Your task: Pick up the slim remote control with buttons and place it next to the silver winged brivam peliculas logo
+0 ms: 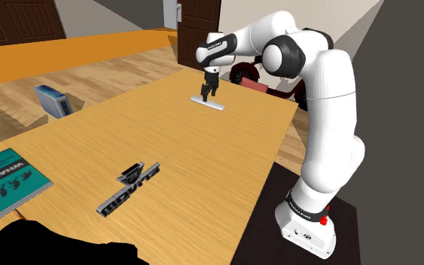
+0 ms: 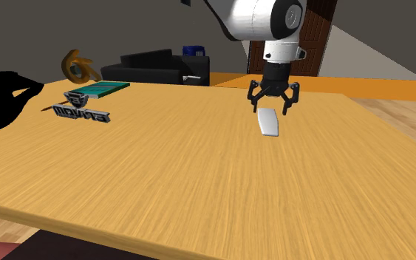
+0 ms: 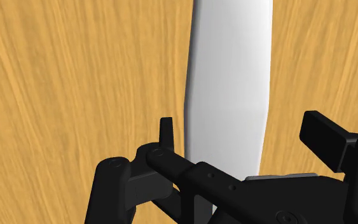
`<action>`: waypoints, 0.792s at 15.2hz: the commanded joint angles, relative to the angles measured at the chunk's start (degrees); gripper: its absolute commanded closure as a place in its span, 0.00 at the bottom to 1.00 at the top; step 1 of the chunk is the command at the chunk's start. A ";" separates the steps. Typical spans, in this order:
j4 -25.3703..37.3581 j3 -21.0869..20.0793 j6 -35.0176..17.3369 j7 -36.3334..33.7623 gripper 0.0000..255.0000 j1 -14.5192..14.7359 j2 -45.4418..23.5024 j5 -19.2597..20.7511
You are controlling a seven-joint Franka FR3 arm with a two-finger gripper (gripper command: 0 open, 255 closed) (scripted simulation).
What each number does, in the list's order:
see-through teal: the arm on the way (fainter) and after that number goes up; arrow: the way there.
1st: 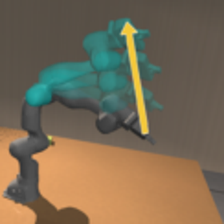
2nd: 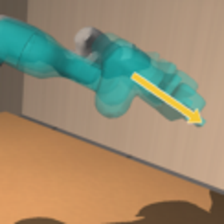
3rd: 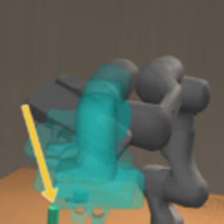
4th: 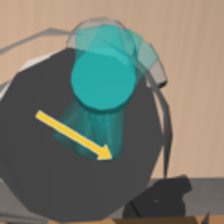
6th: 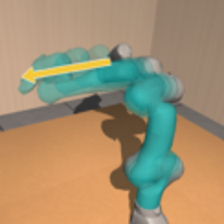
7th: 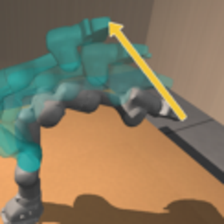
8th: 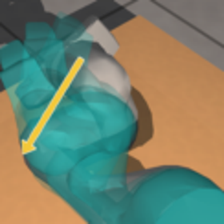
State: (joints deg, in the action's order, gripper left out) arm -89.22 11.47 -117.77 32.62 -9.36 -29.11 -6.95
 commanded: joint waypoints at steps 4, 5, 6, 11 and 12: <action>-1.19 -0.25 -3.01 0.30 0.00 -0.14 -1.79 -0.45; -1.37 -0.27 -3.36 0.33 0.00 -0.15 -1.97 -0.50; -1.35 -0.28 -3.36 0.33 0.00 -0.15 -1.98 -0.50; -1.35 -0.28 -3.35 0.33 0.00 -0.15 -1.99 -0.50; -1.35 -0.27 -3.35 0.33 0.00 -0.15 -1.98 -0.50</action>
State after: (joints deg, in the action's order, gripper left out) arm -90.57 11.20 -121.12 32.95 -9.51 -31.09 -7.44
